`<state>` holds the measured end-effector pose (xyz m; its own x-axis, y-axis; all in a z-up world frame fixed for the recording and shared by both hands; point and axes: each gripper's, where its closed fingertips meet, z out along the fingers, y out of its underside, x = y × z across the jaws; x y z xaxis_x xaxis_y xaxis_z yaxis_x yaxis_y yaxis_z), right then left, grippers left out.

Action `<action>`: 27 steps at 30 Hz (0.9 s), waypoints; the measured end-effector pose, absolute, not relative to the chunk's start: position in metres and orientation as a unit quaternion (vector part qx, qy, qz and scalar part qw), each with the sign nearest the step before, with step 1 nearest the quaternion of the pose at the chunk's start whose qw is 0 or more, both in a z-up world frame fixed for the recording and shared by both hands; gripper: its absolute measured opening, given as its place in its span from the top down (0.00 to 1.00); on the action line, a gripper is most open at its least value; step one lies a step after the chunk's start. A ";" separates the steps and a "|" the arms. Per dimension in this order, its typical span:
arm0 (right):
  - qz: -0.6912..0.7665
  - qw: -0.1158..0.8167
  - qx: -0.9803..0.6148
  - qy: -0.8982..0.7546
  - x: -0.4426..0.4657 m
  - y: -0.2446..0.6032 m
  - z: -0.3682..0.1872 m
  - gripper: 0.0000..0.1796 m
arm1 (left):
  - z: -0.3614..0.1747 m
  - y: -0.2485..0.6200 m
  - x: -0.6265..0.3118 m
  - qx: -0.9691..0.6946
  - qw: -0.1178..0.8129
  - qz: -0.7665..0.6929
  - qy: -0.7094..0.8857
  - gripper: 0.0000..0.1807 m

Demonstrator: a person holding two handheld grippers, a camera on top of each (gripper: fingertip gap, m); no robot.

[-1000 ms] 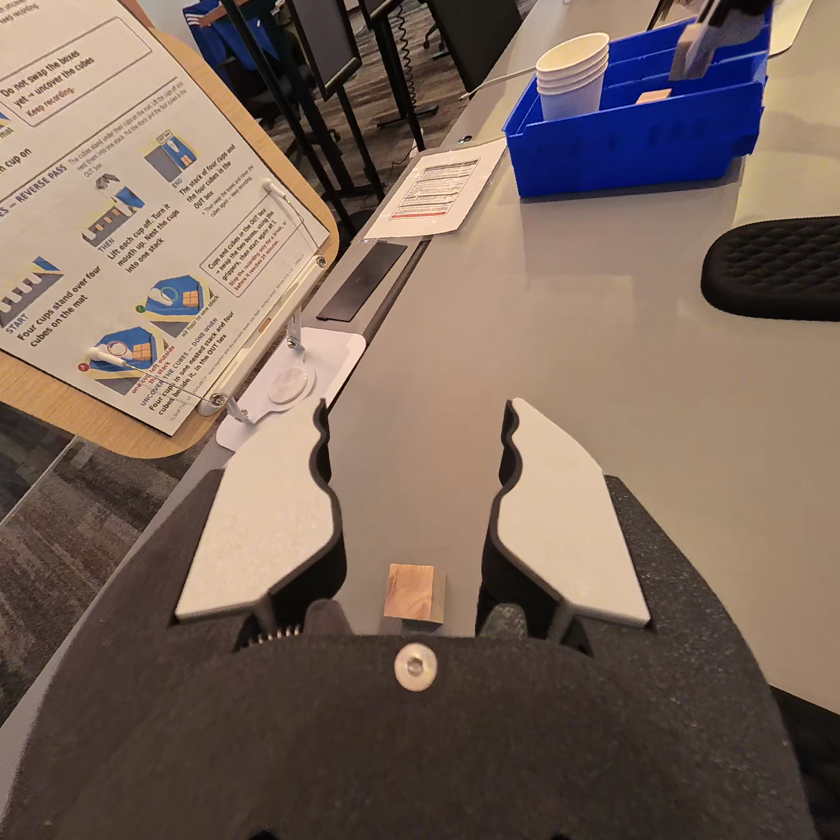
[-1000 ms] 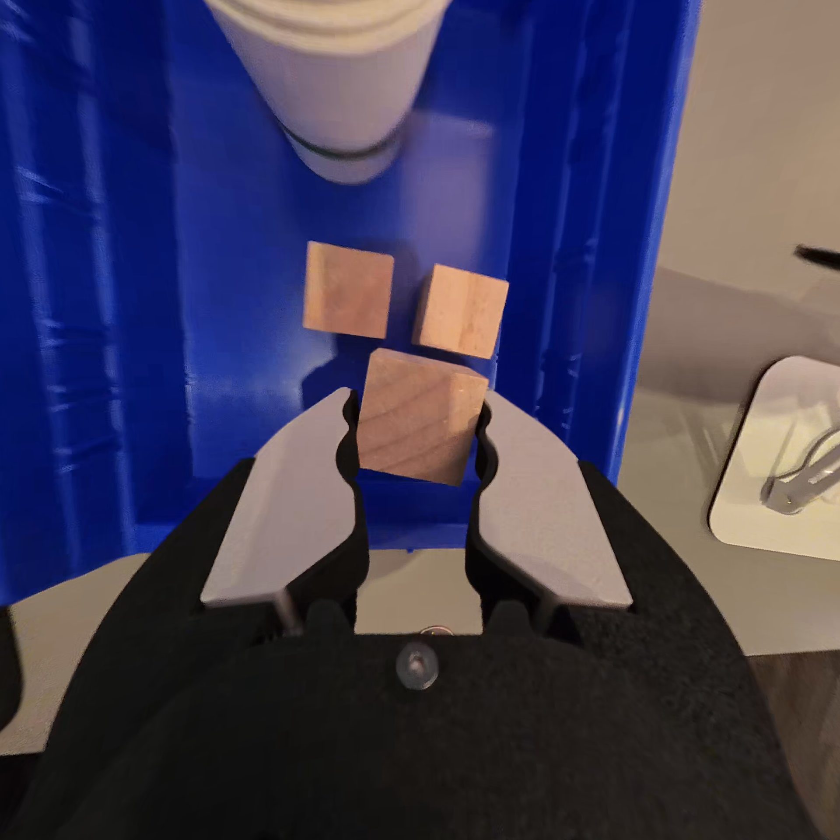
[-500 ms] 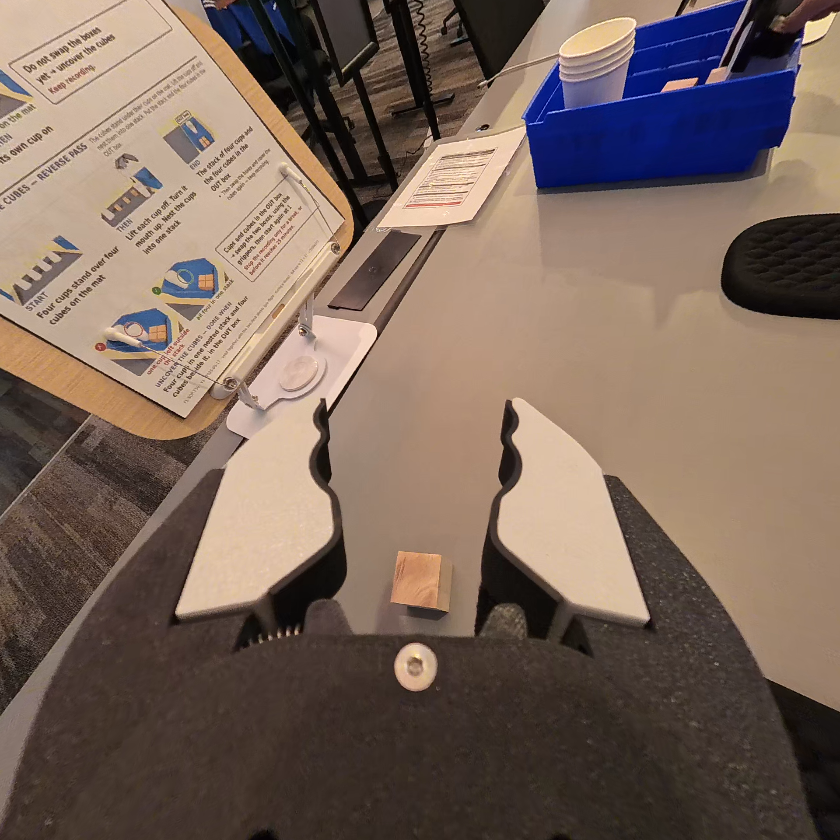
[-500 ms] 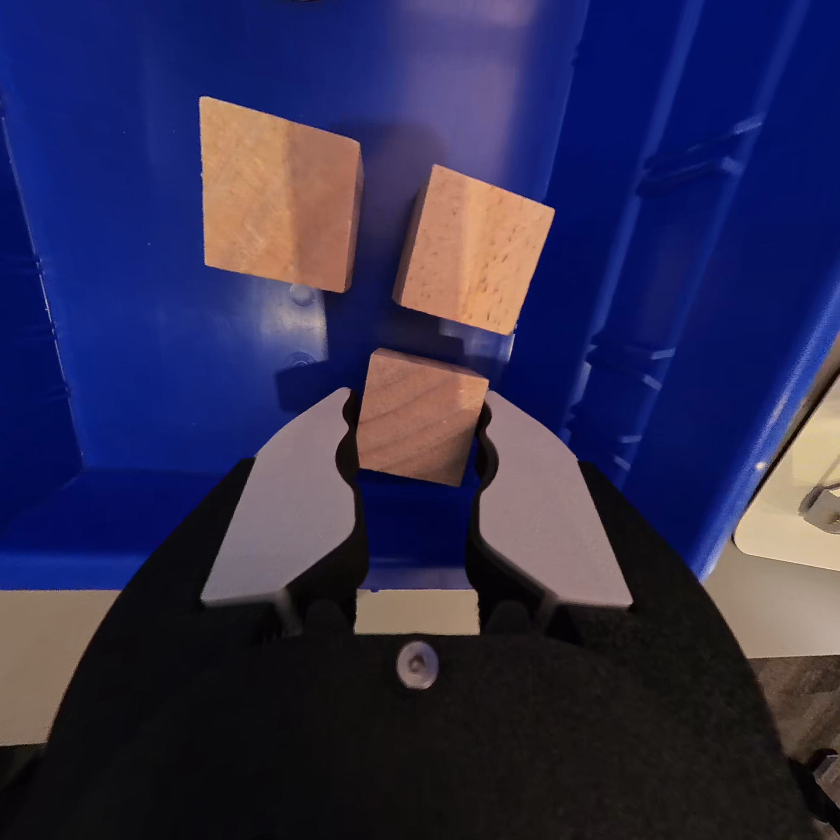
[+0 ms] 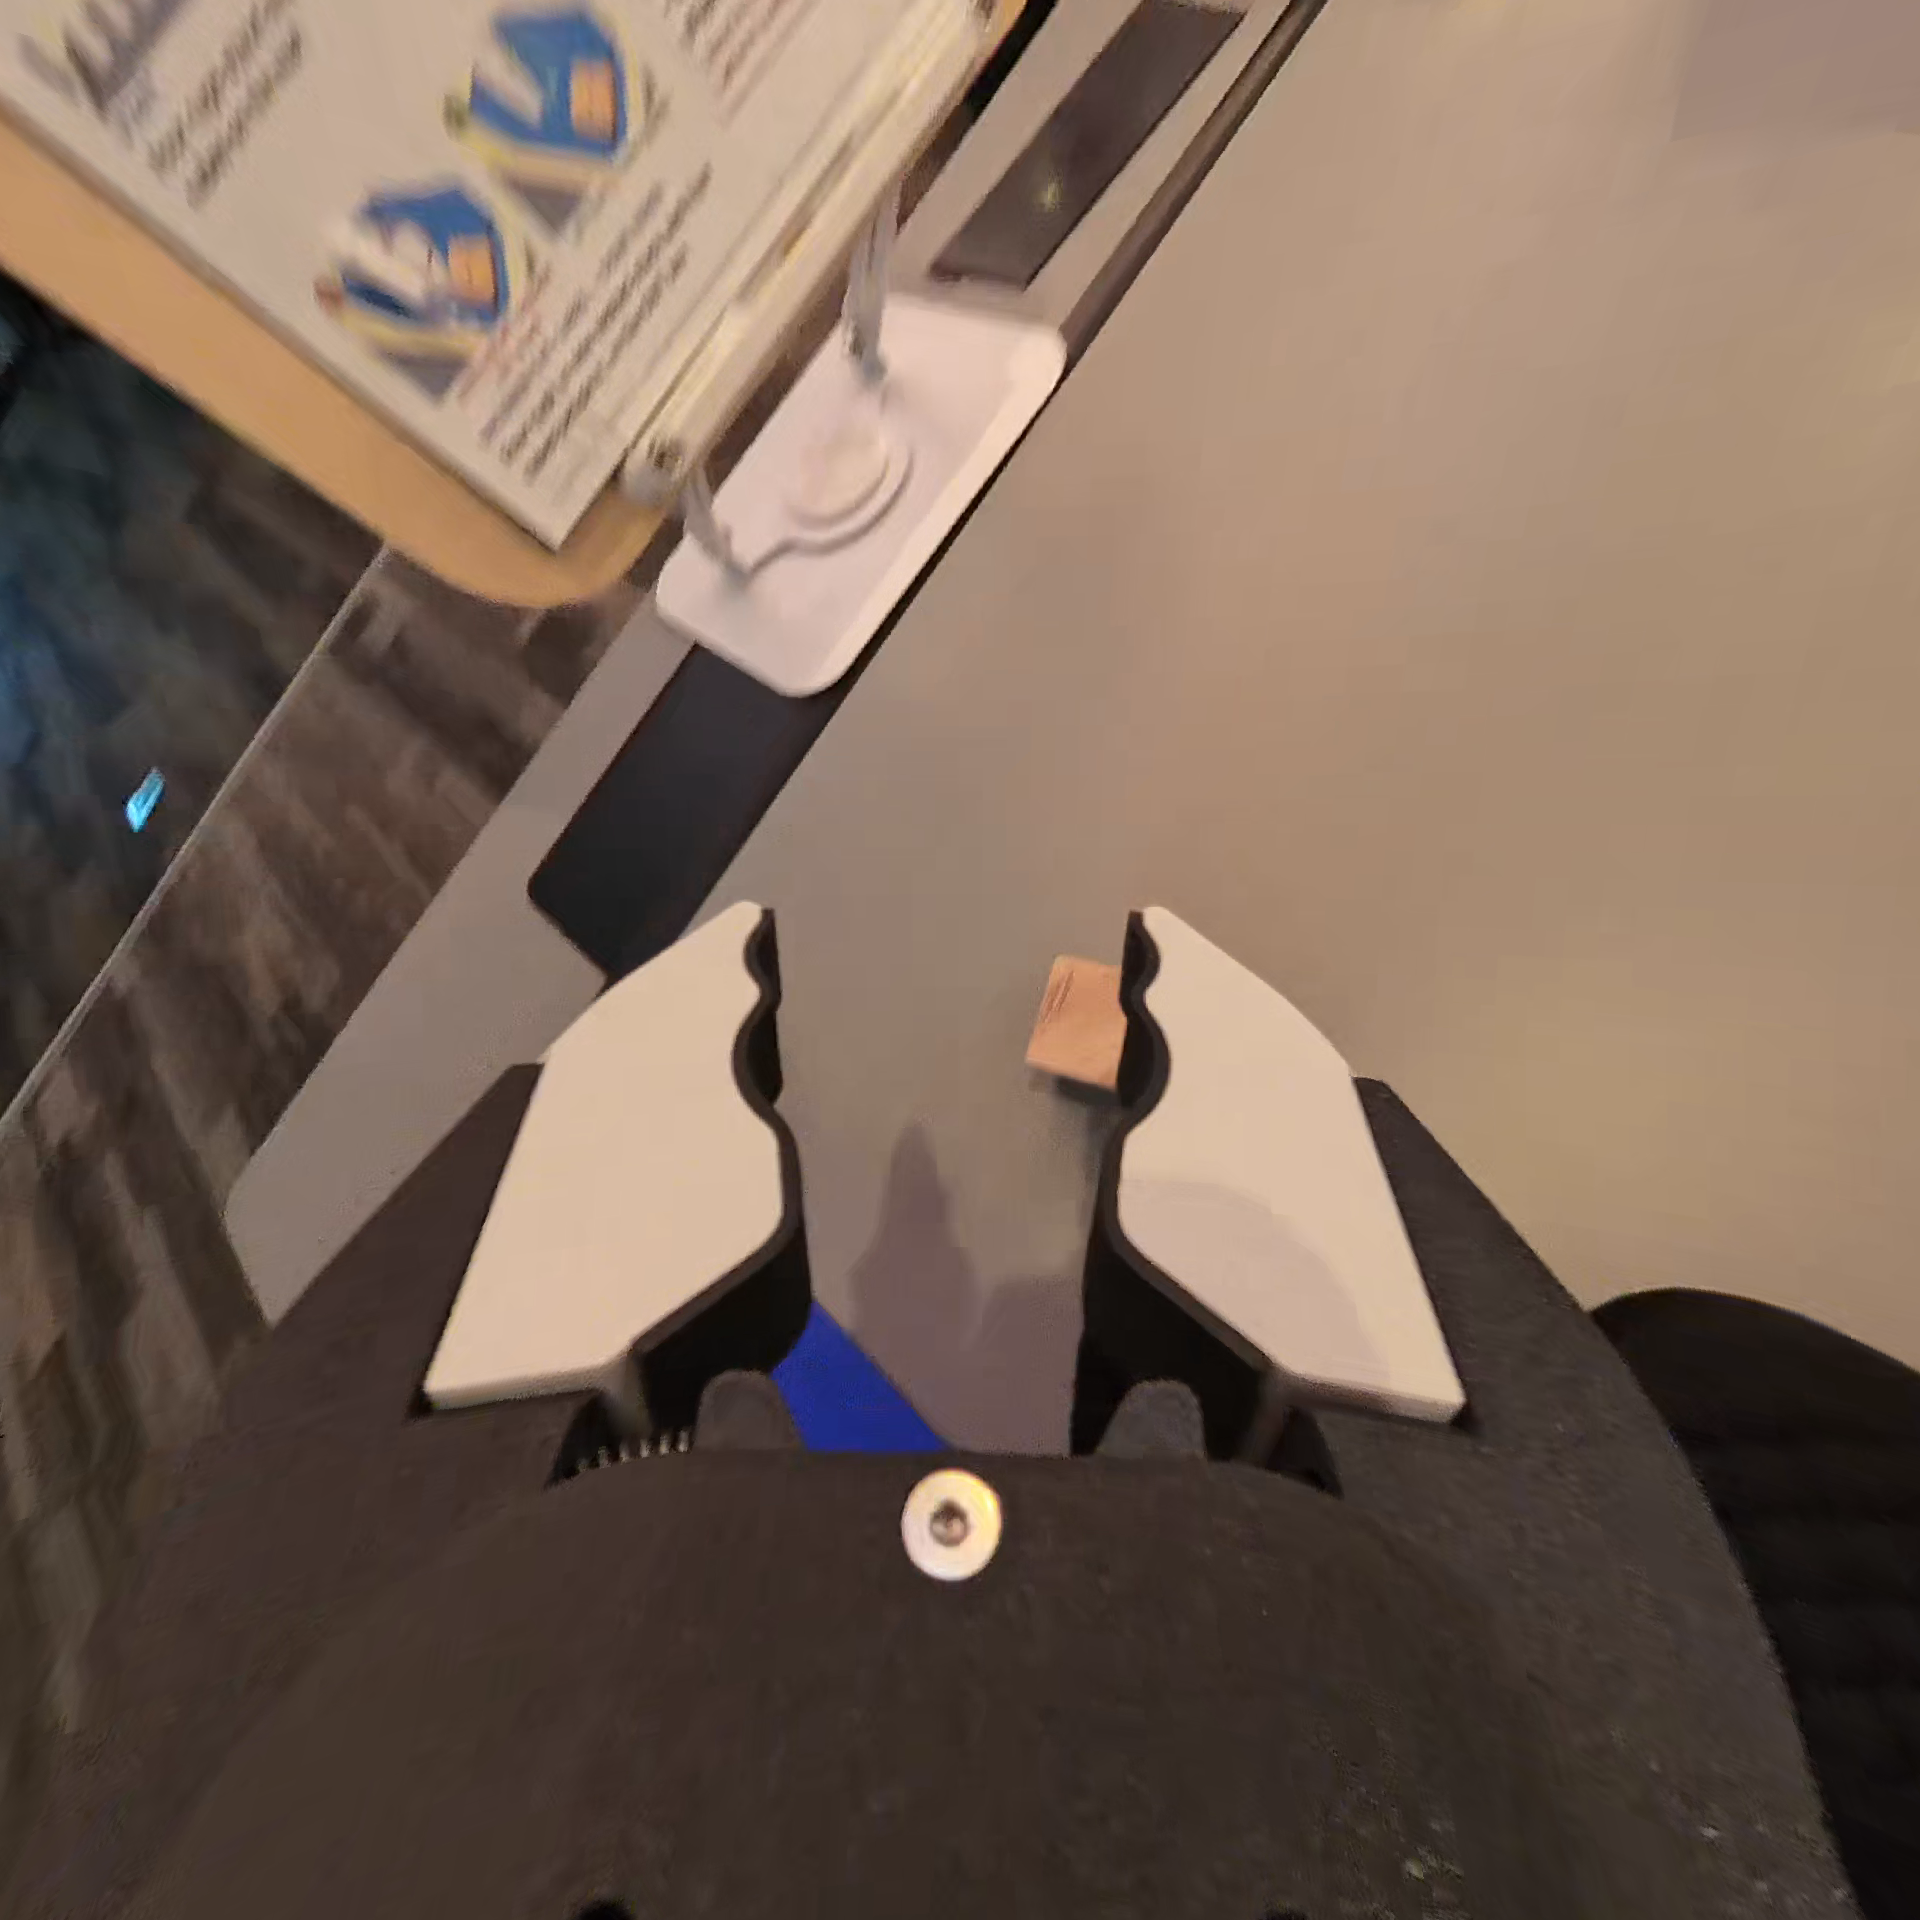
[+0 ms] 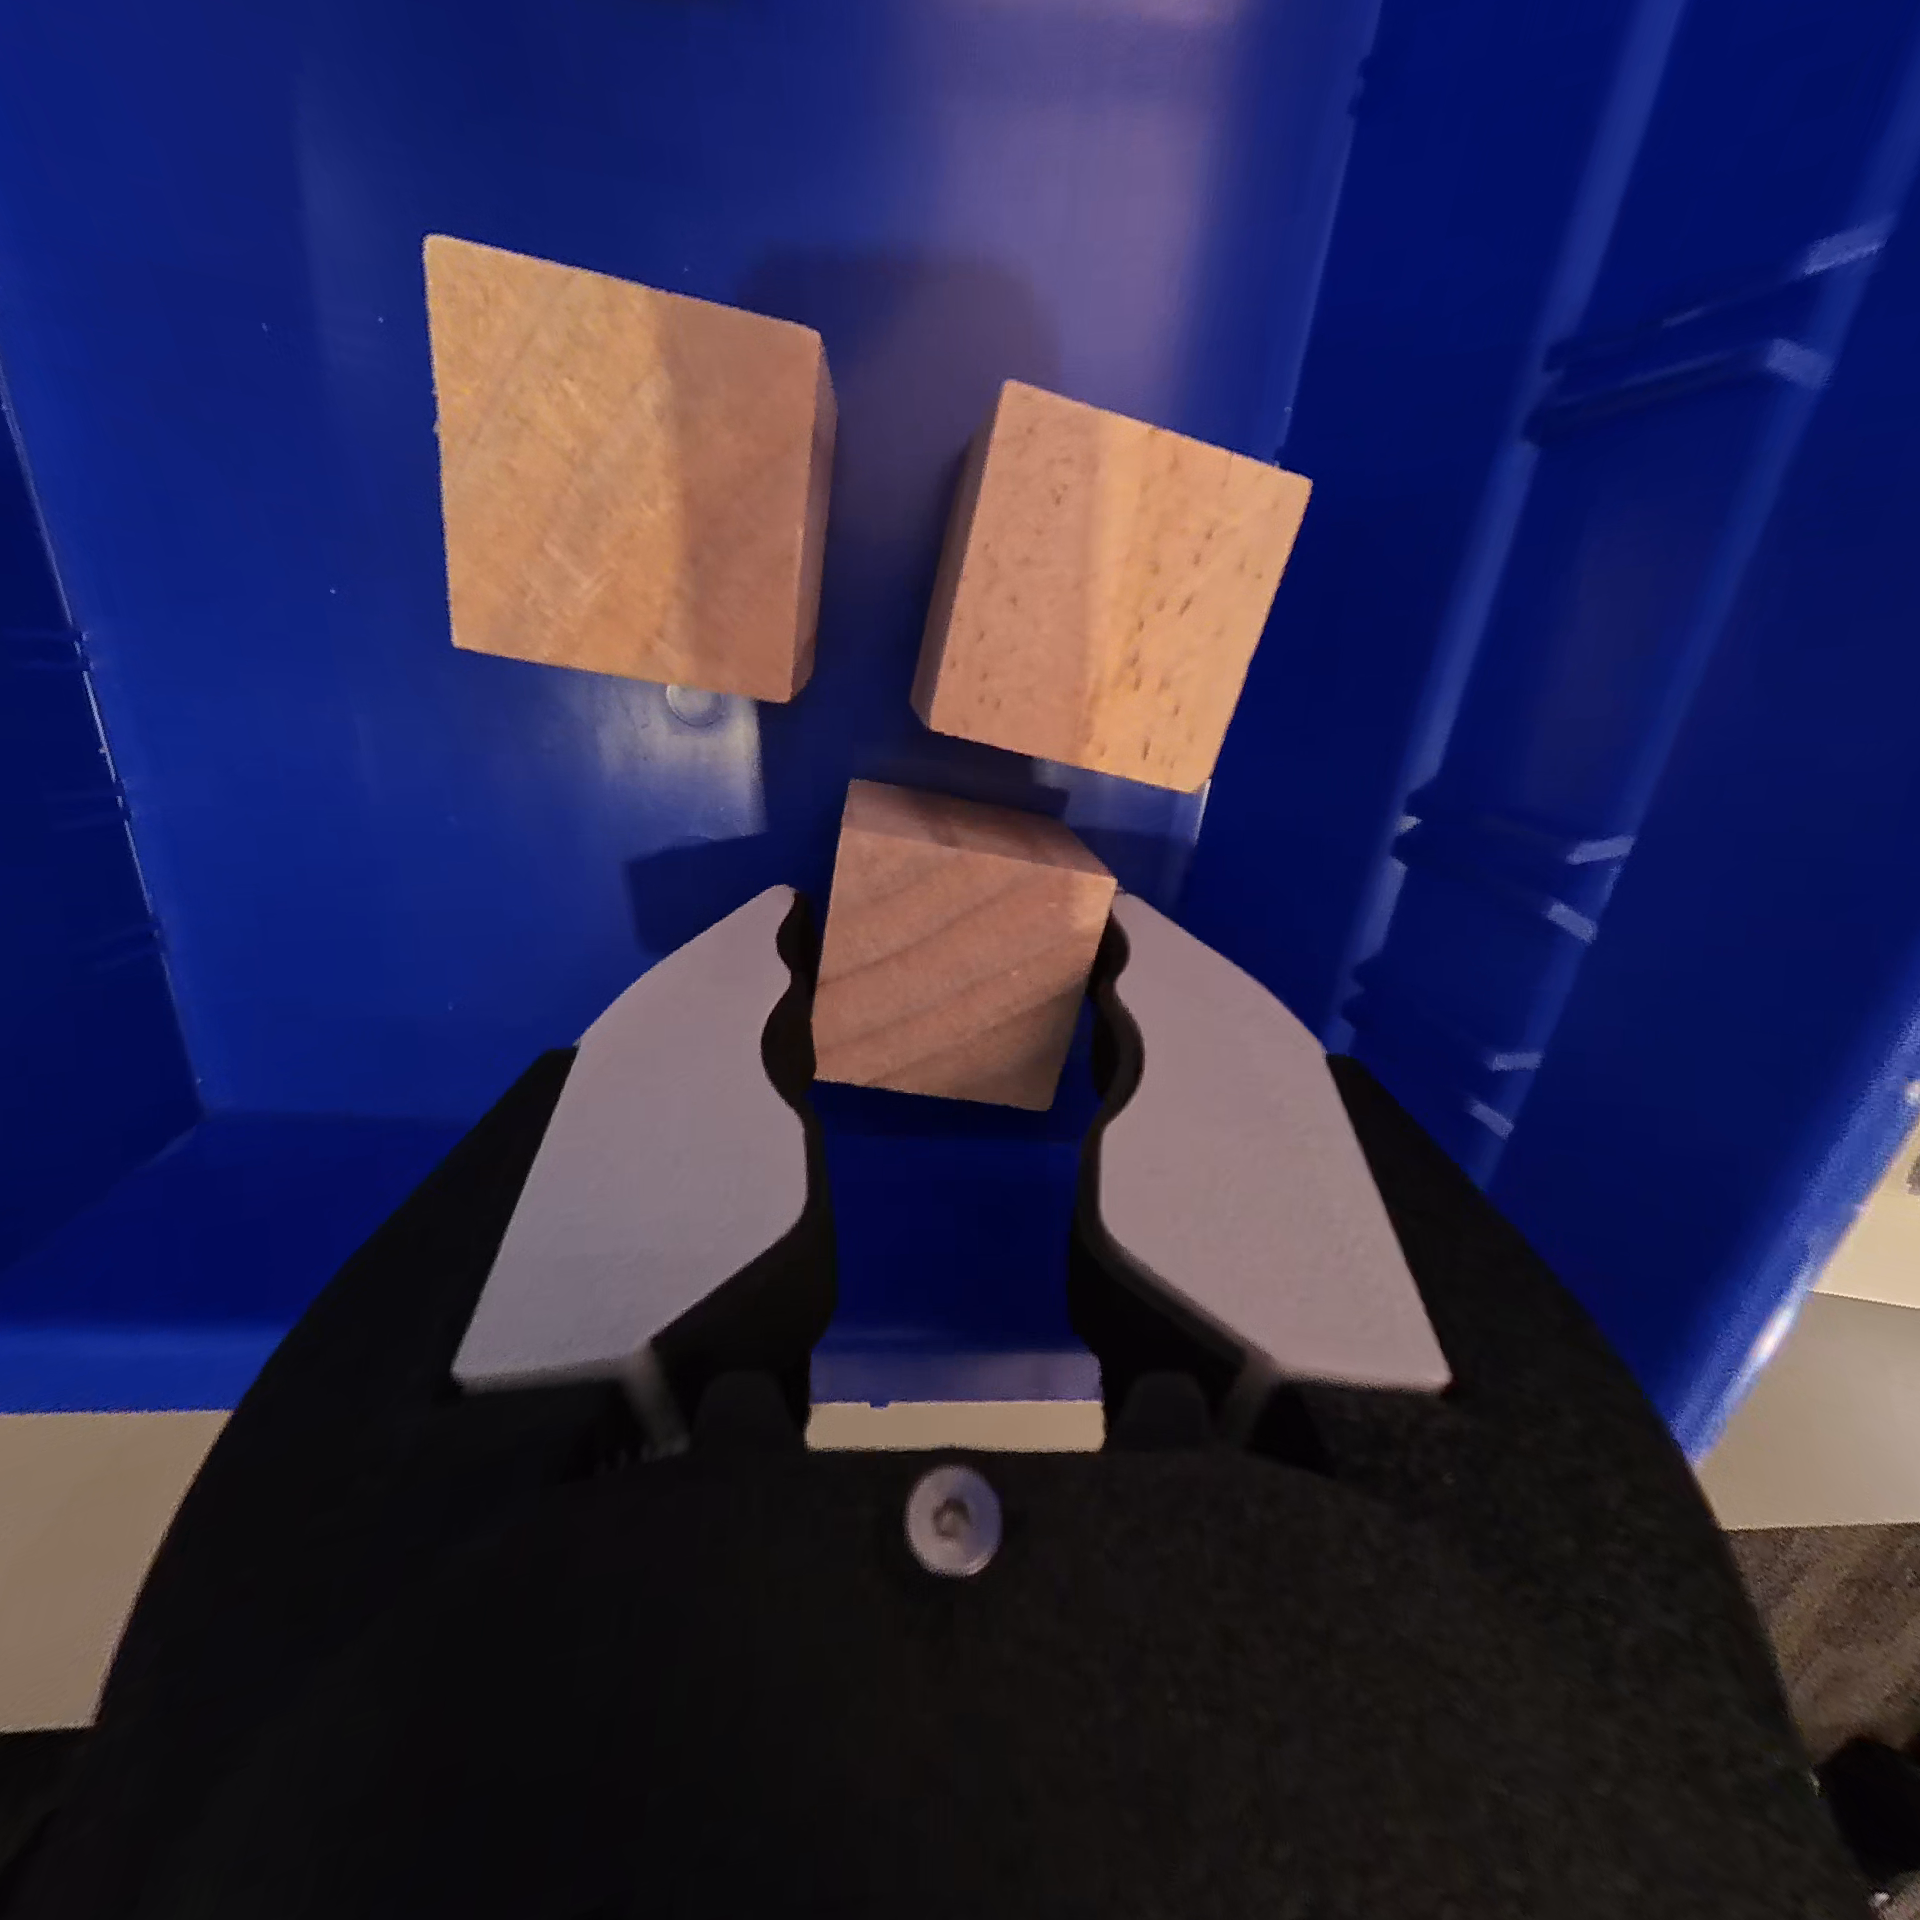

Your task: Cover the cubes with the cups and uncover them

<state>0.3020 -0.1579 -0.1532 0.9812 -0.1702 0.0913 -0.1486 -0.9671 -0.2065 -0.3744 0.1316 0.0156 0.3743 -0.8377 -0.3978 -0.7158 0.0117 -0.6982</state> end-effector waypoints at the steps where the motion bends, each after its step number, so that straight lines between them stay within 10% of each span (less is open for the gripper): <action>1: -0.059 0.100 -0.990 0.081 0.303 -0.158 -0.153 0.70 | 0.012 0.135 -0.381 -0.711 0.437 -0.066 0.546 0.64; 27: -0.178 0.298 -0.938 -0.014 0.252 -0.140 -0.019 0.65 | -0.137 0.147 -0.377 -0.752 0.143 0.066 0.640 0.75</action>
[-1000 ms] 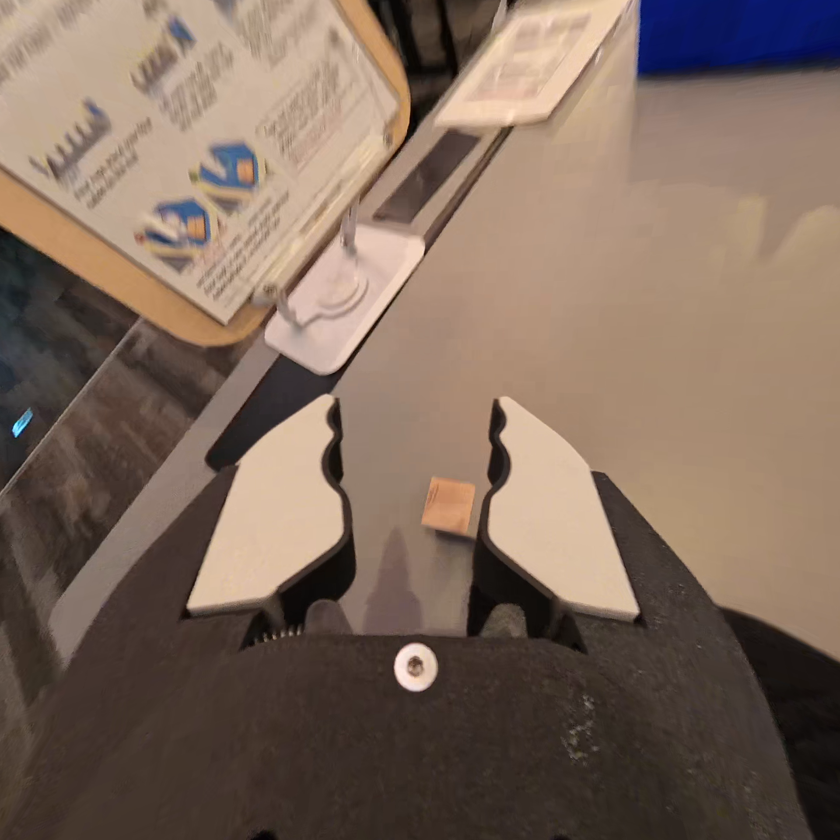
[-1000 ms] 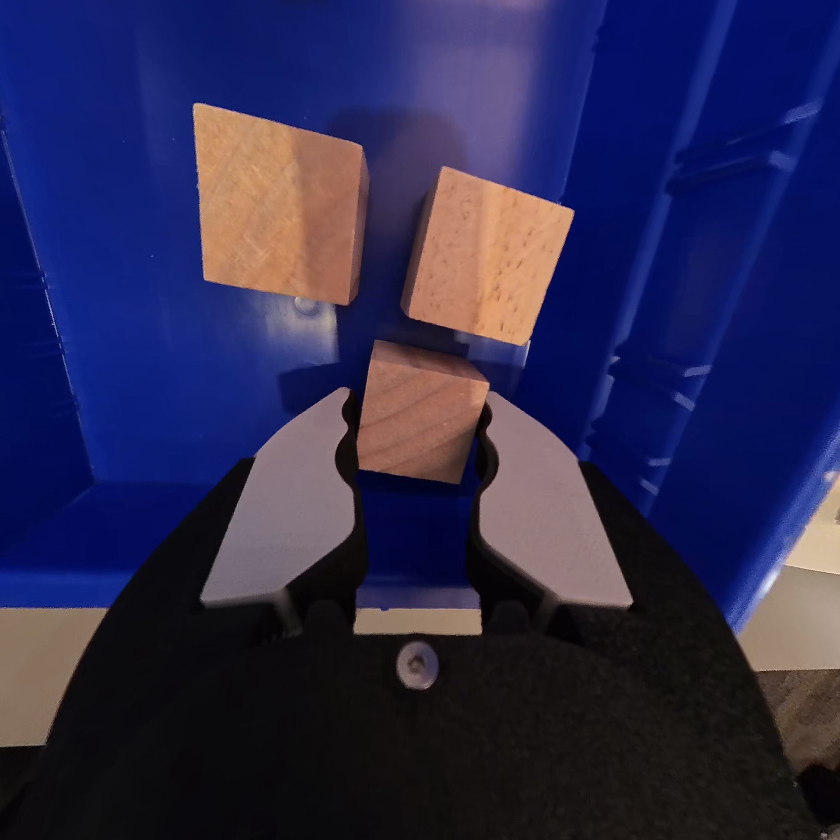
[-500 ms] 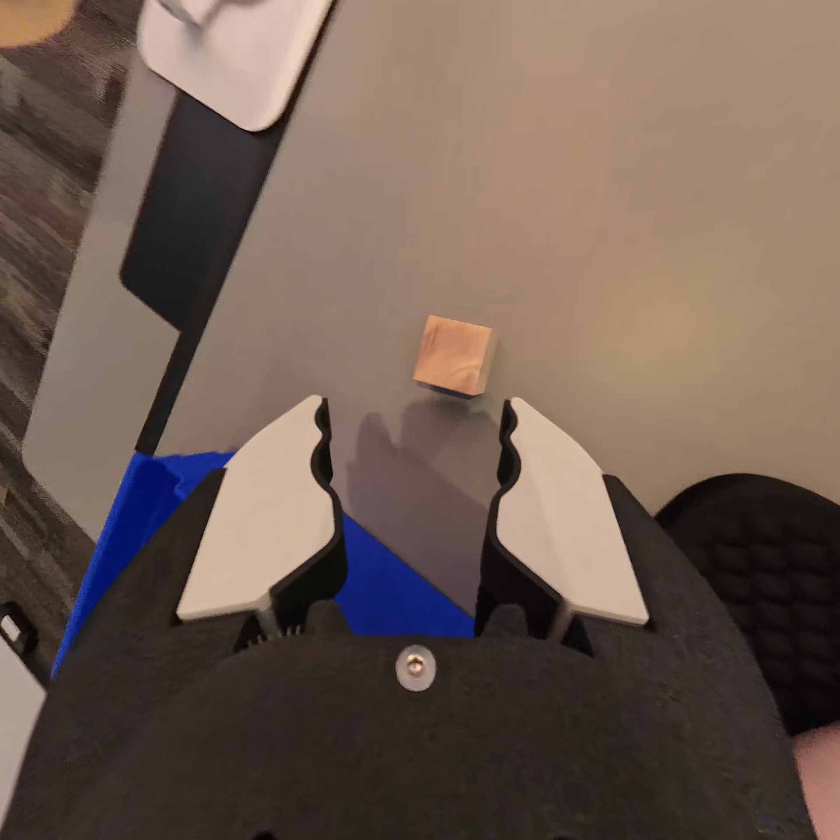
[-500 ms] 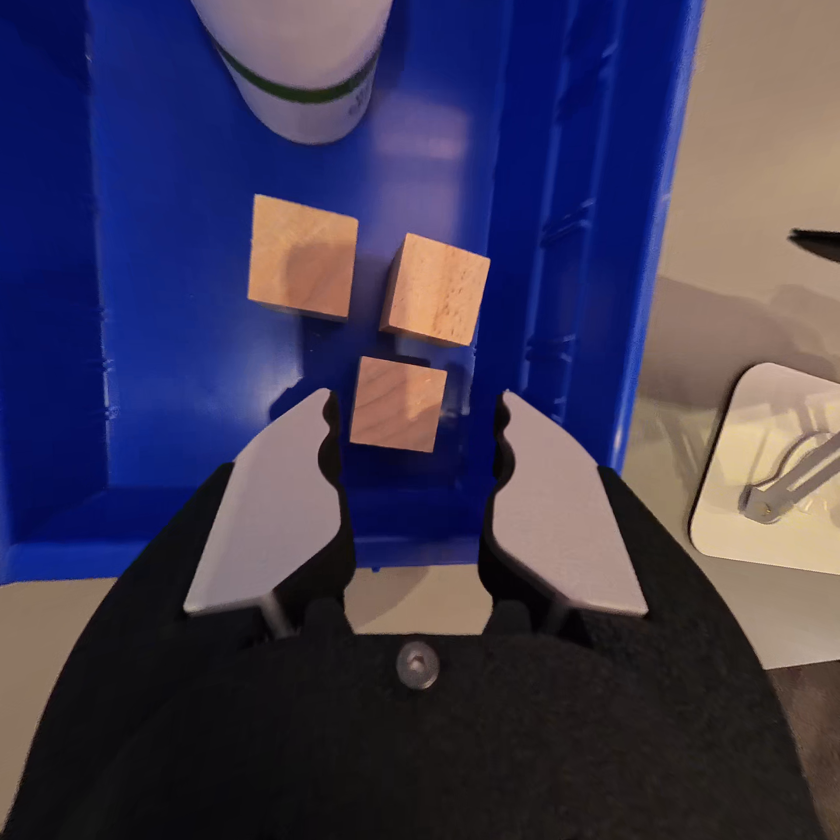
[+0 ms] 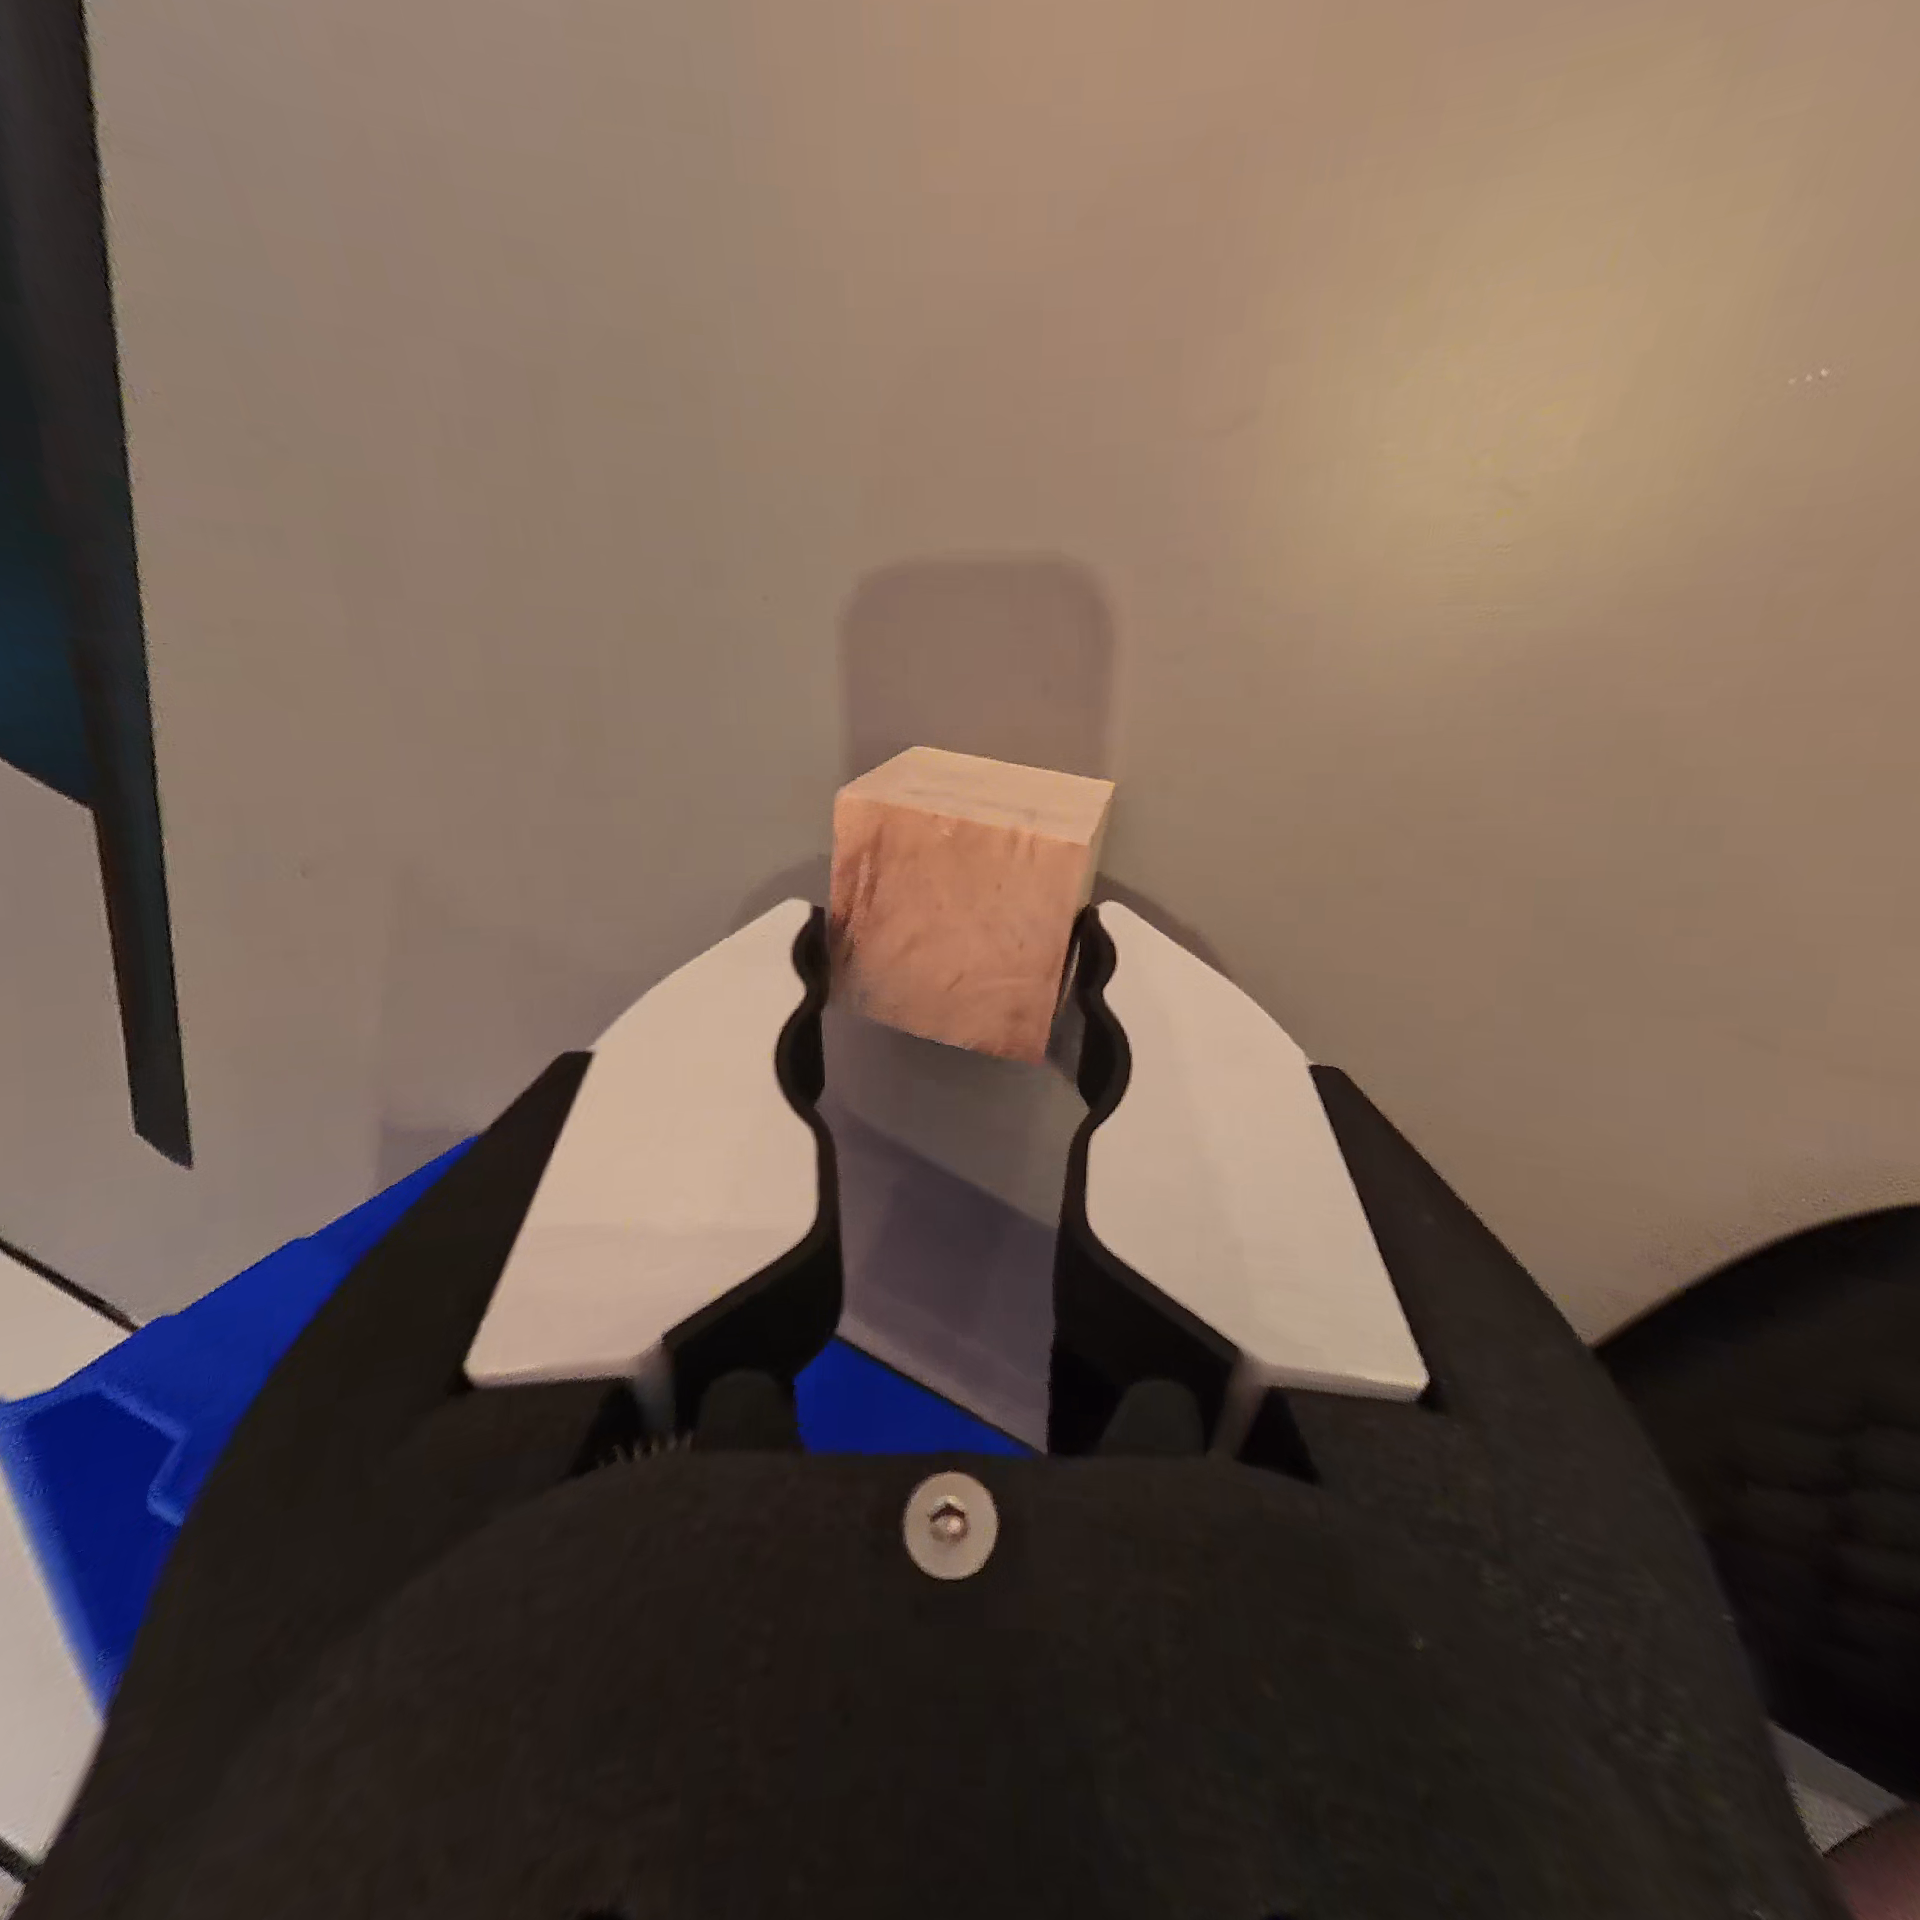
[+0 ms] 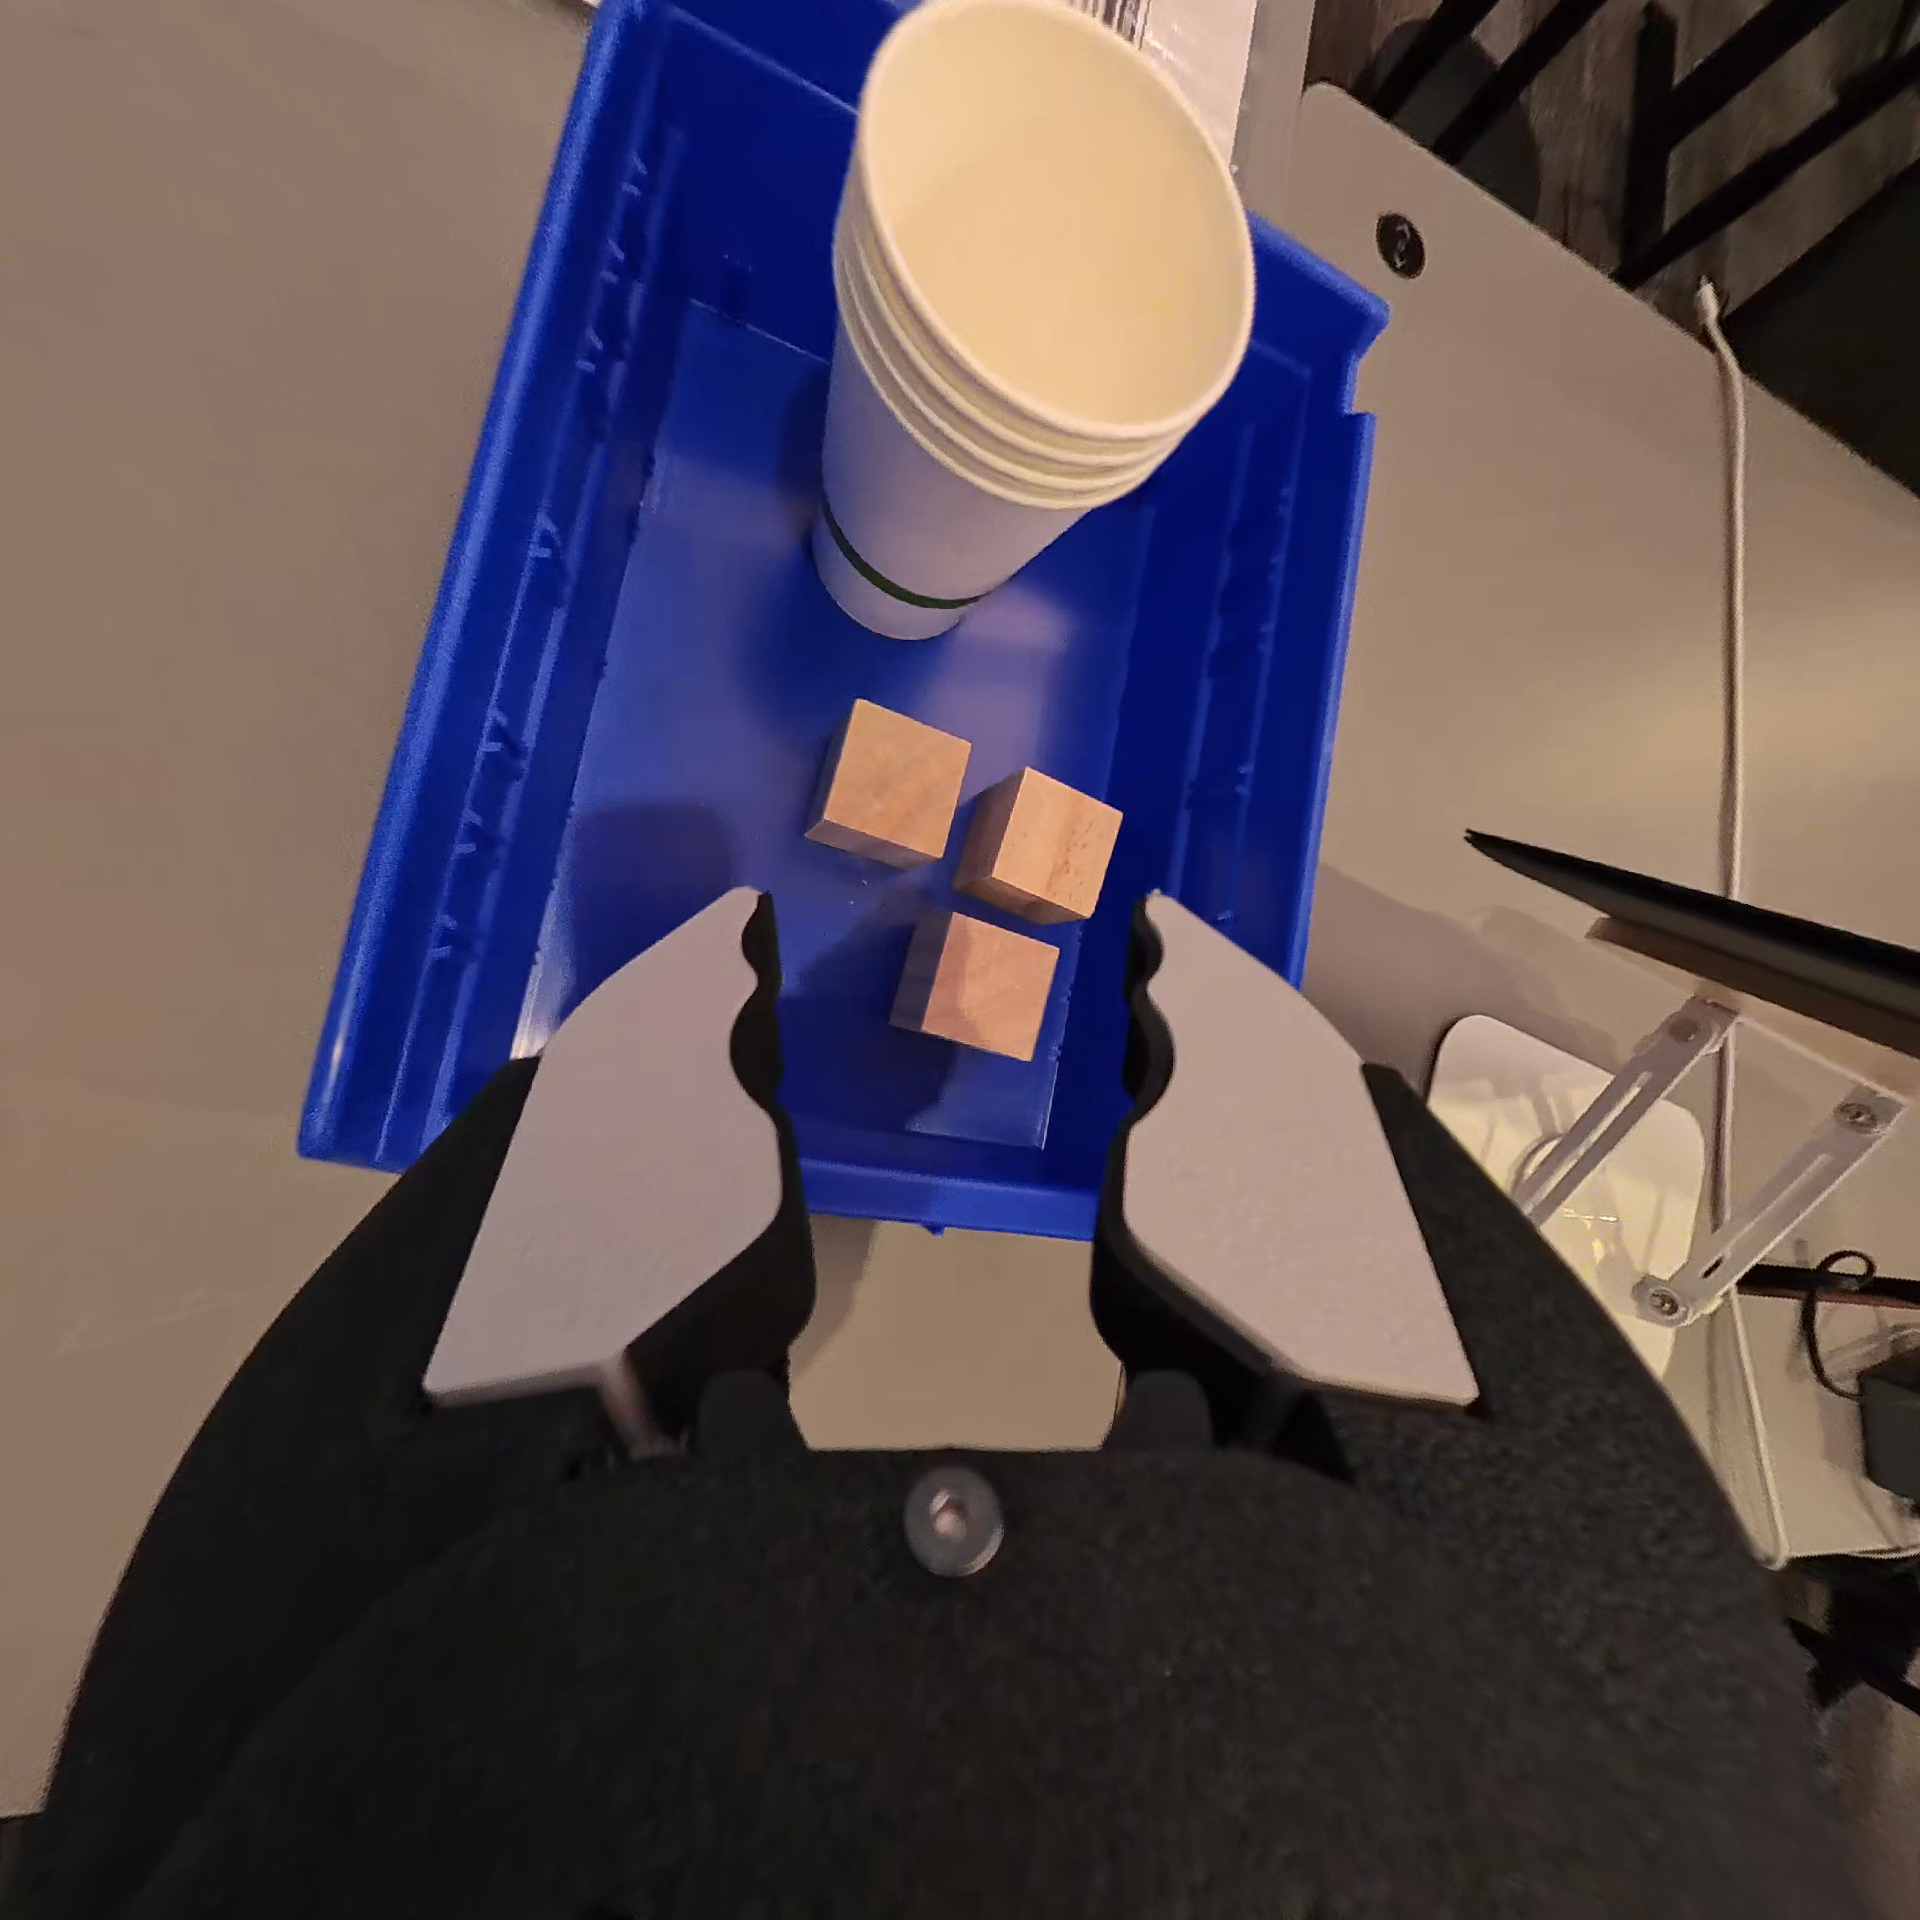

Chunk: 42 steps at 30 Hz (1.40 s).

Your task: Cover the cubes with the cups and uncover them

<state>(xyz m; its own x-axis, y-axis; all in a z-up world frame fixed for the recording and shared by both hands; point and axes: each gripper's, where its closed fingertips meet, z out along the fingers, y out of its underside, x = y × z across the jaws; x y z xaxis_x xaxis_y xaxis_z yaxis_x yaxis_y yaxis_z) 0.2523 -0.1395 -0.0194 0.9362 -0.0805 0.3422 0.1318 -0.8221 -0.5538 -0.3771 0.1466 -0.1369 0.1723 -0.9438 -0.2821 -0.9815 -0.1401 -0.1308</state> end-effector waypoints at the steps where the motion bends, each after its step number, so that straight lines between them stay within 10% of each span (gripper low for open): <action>1: -0.183 0.298 -0.937 -0.018 0.249 -0.140 -0.018 0.65 | -0.137 0.146 -0.376 -0.754 0.143 0.059 0.638 0.75; 13: -0.166 0.314 -0.934 -0.041 0.216 -0.140 -0.018 0.66 | -0.085 0.059 -0.158 -0.600 0.314 -0.212 0.704 0.76; 22: -0.167 0.299 -0.935 -0.089 0.183 -0.136 -0.023 0.67 | -0.130 0.043 -0.049 -0.577 0.280 -0.085 0.762 0.76; 29: -0.151 0.308 -0.933 -0.110 0.161 -0.135 -0.022 0.67 | -0.137 0.030 -0.034 -0.571 0.253 -0.122 0.772 0.75; 33: -0.113 0.326 -0.932 -0.108 0.131 -0.123 -0.027 0.67 | -0.131 0.030 -0.042 -0.585 0.244 -0.139 0.761 0.50; 42: 0.021 0.317 -0.946 -0.068 0.002 -0.036 -0.072 0.66 | -0.026 0.072 -0.131 -0.627 0.422 -0.203 0.623 0.56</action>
<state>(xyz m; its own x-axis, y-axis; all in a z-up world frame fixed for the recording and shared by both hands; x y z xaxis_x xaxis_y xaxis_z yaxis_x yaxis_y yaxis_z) 0.0016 -0.0360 -0.0723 0.9900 0.1413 0.0038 0.1151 -0.7904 -0.6017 -0.1311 0.0720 -0.0260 0.1421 -0.9519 -0.2716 -0.6087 0.1323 -0.7823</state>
